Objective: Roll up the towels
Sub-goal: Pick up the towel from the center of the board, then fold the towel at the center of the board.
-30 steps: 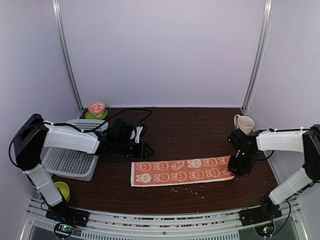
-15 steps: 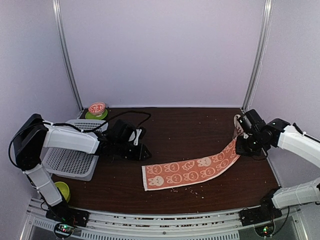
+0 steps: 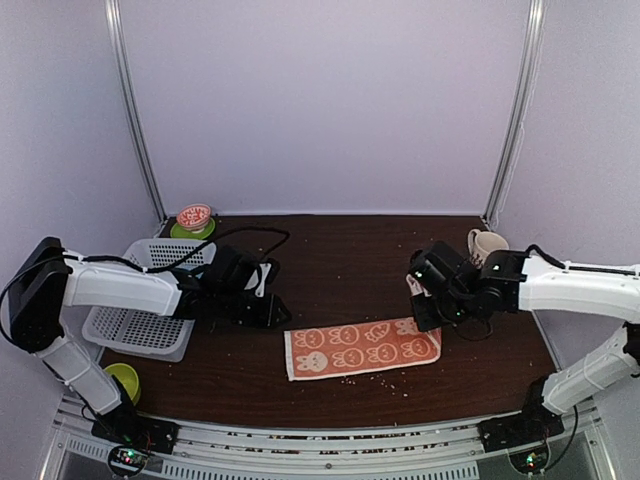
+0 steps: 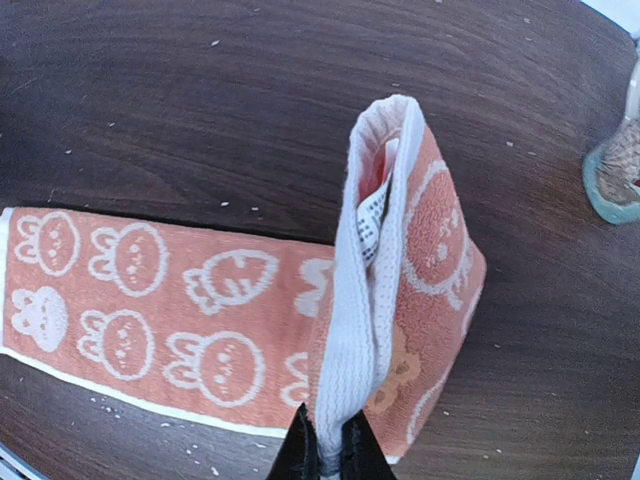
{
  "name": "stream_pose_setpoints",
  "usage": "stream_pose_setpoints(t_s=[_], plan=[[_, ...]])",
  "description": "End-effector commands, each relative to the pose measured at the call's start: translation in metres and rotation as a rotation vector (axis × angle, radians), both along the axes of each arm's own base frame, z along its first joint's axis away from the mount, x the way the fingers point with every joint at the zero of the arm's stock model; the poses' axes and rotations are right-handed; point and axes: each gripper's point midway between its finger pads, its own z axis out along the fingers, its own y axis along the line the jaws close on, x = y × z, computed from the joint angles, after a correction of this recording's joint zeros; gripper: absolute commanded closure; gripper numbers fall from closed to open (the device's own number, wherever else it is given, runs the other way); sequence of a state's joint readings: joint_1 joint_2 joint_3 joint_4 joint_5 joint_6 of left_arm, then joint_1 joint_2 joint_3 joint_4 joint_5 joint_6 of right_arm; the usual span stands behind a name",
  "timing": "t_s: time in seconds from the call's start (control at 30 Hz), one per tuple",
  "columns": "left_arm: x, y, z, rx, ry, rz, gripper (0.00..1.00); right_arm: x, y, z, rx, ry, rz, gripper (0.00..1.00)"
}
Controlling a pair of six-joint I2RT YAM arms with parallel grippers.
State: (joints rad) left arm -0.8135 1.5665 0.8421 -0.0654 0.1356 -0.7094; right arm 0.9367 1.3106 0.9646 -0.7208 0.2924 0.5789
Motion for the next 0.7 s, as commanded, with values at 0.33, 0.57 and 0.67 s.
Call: stream_pose_setpoints(t_s=[0.33,0.57,0.67], plan=[[-0.008,0.020,0.010,0.007,-0.039,0.046,0.74,-0.014,0.123,-0.025,0.036,0.004,0.254,1.00],[-0.009,0.025,0.006,0.016,-0.034,0.064,0.75,-0.019,0.151,-0.026,0.030,0.003,0.291,1.00],[-0.011,0.027,0.003,0.008,-0.025,0.076,0.75,-0.024,0.164,-0.027,0.040,0.009,0.311,1.00]])
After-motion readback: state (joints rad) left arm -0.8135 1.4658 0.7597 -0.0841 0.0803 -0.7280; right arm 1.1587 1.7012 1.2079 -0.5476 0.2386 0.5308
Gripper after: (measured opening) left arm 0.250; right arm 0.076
